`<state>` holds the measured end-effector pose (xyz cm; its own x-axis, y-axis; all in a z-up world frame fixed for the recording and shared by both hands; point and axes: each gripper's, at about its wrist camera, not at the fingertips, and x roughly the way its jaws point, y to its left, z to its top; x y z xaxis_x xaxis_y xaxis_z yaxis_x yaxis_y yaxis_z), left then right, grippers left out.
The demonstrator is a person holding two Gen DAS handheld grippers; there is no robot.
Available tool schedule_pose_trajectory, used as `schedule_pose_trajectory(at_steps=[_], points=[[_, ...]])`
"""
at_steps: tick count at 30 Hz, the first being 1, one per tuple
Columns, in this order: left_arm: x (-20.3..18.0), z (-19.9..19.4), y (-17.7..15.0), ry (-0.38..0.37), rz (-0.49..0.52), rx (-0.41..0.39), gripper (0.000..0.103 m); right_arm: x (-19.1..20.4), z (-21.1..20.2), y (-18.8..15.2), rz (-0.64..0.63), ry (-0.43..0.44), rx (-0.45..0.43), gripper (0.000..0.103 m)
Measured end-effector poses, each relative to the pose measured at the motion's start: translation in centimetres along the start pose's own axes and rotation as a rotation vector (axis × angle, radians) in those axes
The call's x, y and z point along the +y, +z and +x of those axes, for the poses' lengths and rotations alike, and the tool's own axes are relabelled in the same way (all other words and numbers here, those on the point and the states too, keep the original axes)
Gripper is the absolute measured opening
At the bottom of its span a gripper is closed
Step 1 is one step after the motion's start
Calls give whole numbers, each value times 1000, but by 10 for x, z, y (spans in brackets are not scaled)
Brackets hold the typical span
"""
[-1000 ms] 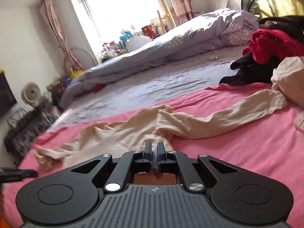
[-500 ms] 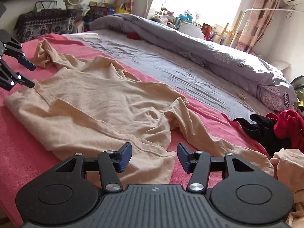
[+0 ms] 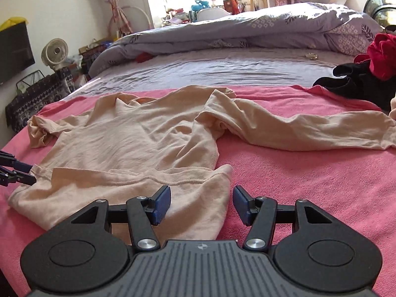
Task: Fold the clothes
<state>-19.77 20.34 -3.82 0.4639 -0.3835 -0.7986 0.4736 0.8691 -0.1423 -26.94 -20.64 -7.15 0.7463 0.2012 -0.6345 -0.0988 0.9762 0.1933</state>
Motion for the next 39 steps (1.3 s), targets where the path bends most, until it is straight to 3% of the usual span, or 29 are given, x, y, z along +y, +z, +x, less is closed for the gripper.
schedule_pose_trajectory(at_steps=[1, 2, 3, 4, 5, 6, 9, 15, 21, 26, 32, 37, 39], points=[[1, 0, 0, 2, -15, -6, 51, 2, 1, -1, 5, -1, 2, 39], [0, 0, 0, 8, -19, -12, 50, 3, 3, -3, 10, -1, 5, 23], [-2, 0, 1, 15, -20, -18, 44, 5, 3, -3, 5, -7, 1, 13], [-3, -1, 1, 18, -21, -25, 39, 7, 2, -3, 0, -14, -3, 13], [-3, -2, 2, 20, -22, -31, 28, 9, 2, -3, -6, -21, -8, 10], [-4, -4, 2, 21, -23, -39, 18, 11, 1, -4, -12, -27, -13, 10], [-5, -11, 4, 21, -22, -63, 13, 12, -8, 0, -5, -39, -49, 7], [-6, -23, 15, 25, -28, -116, 11, 9, -32, 18, 22, -54, -136, 5], [-10, -58, 25, -12, -29, -206, 10, 7, -75, 33, 88, 24, -243, 5], [-14, -112, 6, -80, 14, -255, 10, 7, -132, 4, 71, 75, -224, 5], [-25, -148, -48, -107, 39, -170, 10, 3, -171, -63, 101, 33, -38, 3], [-40, -127, -99, -60, 89, 39, 10, 12, -167, -107, 4, -62, 156, 3], [-47, -119, -116, -45, 129, 112, 10, 14, -165, -113, 7, -74, 185, 5]])
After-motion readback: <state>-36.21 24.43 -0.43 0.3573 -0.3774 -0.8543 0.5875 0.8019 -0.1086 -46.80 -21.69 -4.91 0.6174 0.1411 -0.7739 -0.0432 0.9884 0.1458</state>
